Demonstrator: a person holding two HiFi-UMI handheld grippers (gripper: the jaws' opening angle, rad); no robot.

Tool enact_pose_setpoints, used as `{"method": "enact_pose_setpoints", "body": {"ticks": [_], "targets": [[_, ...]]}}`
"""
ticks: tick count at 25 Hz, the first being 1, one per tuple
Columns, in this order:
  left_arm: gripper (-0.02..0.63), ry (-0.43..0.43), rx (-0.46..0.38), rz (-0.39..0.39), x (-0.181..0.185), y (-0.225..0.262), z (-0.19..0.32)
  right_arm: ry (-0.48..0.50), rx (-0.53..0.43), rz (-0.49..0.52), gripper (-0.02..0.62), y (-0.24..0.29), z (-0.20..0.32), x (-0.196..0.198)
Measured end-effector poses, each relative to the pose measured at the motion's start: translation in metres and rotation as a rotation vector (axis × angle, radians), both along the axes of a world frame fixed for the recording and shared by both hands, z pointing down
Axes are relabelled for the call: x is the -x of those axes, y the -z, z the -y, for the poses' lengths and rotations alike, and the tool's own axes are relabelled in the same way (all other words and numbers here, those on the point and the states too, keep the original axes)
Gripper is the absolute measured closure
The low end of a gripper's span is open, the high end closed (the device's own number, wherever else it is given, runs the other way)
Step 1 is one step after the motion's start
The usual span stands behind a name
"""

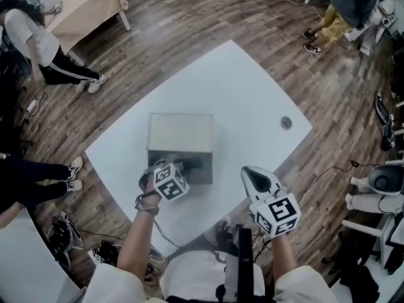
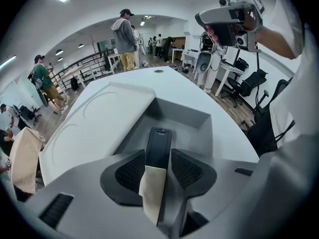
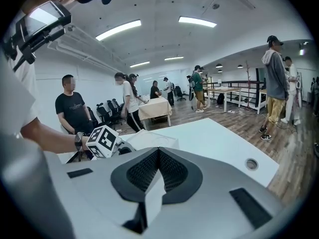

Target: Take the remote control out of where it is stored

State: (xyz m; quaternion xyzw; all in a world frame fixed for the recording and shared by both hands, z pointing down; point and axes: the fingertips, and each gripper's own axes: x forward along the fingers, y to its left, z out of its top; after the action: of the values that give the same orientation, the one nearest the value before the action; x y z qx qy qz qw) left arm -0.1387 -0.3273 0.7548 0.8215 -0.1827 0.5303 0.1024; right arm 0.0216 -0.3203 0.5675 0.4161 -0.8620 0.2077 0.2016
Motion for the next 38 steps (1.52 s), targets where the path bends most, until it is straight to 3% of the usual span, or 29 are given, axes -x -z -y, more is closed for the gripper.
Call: {"method": "enact_pose_setpoints", "body": {"ticks": [10, 19, 28, 38], "targets": [[0.408, -0.072, 0.031, 0.035, -0.007, -0.011, 0.003, -0.002, 0.025, -0.012, 0.595, -0.010, 0.004, -0.001], [0.408, -0.110, 0.033, 0.085, -0.012, -0.021, 0.001, -0.009, 0.036, -0.010, 0.595, -0.017, 0.007, -0.010], [0.413, -0.130, 0.004, 0.142, -0.011, -0.022, 0.000, -0.015, 0.021, -0.005, 0.595, -0.010, 0.003, -0.016], [0.419, -0.154, -0.088, 0.221, -0.007, -0.008, -0.005, -0.020, -0.001, -0.011, 0.595, 0.002, -0.016, -0.035]]}}
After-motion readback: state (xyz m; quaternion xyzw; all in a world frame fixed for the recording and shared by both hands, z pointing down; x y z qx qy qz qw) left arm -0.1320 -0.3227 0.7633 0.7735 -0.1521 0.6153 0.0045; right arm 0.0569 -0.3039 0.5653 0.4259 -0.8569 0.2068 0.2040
